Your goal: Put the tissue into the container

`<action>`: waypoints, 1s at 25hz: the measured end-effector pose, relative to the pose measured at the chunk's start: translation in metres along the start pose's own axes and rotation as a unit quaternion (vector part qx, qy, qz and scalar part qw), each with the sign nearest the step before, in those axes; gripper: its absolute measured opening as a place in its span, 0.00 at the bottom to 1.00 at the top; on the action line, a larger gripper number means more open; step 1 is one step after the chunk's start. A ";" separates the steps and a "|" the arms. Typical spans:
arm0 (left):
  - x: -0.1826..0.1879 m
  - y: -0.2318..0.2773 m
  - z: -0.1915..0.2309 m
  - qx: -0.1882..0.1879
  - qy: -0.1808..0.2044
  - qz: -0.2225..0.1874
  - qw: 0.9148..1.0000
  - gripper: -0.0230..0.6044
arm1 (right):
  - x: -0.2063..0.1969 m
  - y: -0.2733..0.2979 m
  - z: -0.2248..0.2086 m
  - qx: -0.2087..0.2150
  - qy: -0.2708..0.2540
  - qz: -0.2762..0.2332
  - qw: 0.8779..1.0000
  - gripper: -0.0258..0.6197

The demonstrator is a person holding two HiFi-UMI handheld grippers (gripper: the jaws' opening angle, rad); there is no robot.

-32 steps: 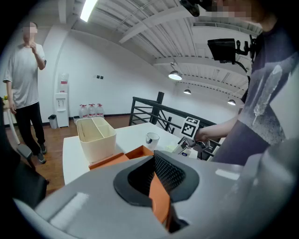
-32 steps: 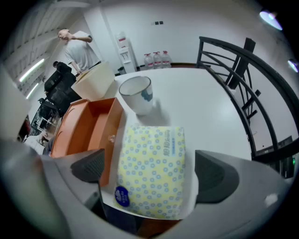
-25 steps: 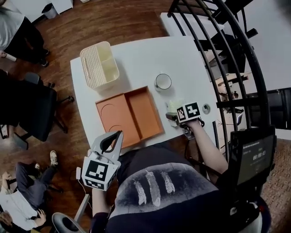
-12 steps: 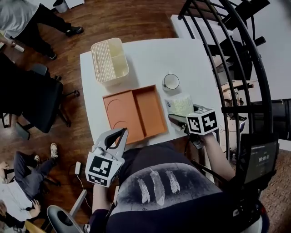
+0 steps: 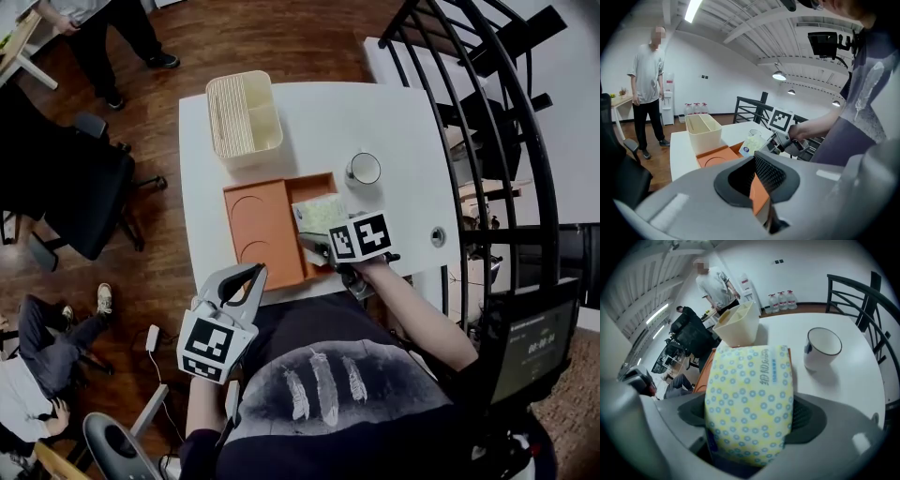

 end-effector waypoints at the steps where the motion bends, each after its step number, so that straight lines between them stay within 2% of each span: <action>1: -0.001 -0.002 0.000 0.001 -0.004 0.003 1.000 0.06 | 0.000 0.005 -0.001 -0.011 -0.002 0.005 1.000 0.77; 4: -0.002 -0.007 0.000 0.003 -0.010 0.006 1.000 0.06 | -0.002 0.020 -0.009 -0.033 -0.001 0.016 0.999 0.78; 9: -0.003 -0.012 0.000 0.006 -0.009 0.011 1.000 0.06 | -0.008 0.031 -0.007 -0.033 -0.010 0.019 0.999 0.79; 13: -0.004 -0.011 -0.002 0.004 -0.007 0.017 1.000 0.06 | -0.008 0.024 -0.006 -0.017 -0.008 0.004 1.000 0.79; 15: -0.004 -0.010 -0.001 0.003 -0.007 0.020 1.000 0.06 | -0.006 0.017 -0.005 -0.004 -0.008 -0.002 1.000 0.84; 17: -0.004 -0.007 -0.001 0.001 -0.005 0.020 1.000 0.06 | -0.006 0.008 -0.003 0.008 -0.014 -0.001 1.000 0.84; 19: -0.002 -0.005 -0.001 0.000 0.000 0.018 1.000 0.06 | -0.005 -0.005 0.000 0.025 -0.018 -0.016 0.999 0.84; 21: 0.001 -0.006 0.000 0.002 0.004 0.011 1.000 0.06 | -0.001 -0.026 0.009 0.061 -0.033 -0.035 0.997 0.84; 25: 0.010 -0.010 0.007 0.013 0.004 -0.004 1.000 0.06 | 0.008 -0.077 0.035 0.143 -0.121 -0.068 0.980 0.84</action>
Point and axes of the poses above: the fingertips, and each gripper's own axes: y forward along the fingers, z to its left, x out of its top, the point moved 7 cm from there along -y, backward along the fingers, and after that the axes turned 13 degrees about y, right-handed, at the moved point
